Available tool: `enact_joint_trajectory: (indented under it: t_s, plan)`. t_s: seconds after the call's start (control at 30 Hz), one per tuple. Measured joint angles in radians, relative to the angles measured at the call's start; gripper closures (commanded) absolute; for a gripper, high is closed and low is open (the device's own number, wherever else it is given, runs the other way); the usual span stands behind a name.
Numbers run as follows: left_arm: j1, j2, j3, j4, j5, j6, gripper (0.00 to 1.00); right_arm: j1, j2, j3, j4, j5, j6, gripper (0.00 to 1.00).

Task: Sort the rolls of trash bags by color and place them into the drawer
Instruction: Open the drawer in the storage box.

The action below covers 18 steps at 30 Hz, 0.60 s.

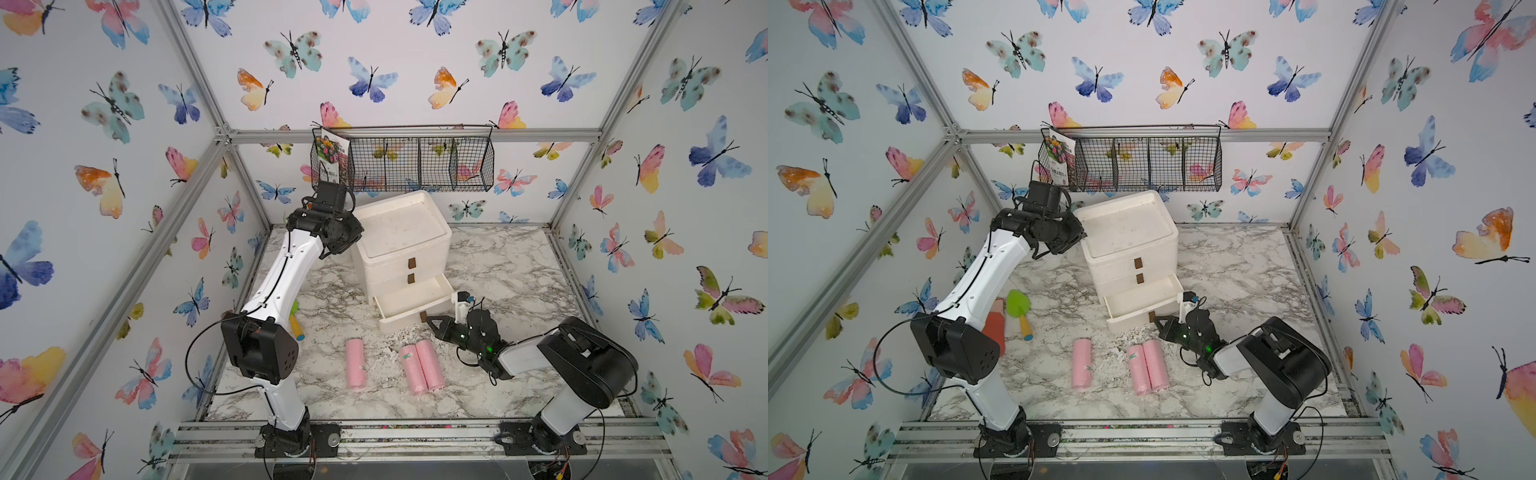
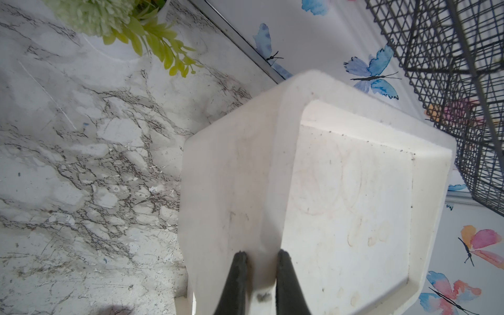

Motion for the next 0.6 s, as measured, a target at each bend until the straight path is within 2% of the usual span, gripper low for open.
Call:
enact_joint_trajectory:
  t_s: [0.2, 0.4, 0.53, 0.6]
  plan:
    - [-0.004, -0.013, -0.025, 0.023, -0.010, -0.009, 1.00, 0.069, -0.108, -0.035, -0.110, 0.093, -0.005, 0.98]
    - [-0.017, -0.012, -0.043, 0.085, -0.002, -0.021, 1.00, 0.085, -0.187, -0.069, -0.212, 0.156, -0.019, 0.96]
    - [-0.035, 0.000, -0.047, 0.155, 0.031, -0.050, 1.00, 0.085, -0.252, -0.090, -0.289, 0.189, -0.029, 0.72]
    - [-0.043, 0.009, -0.049, 0.192, 0.042, -0.067, 1.00, 0.087, -0.283, -0.097, -0.349, 0.194, -0.036, 0.65]
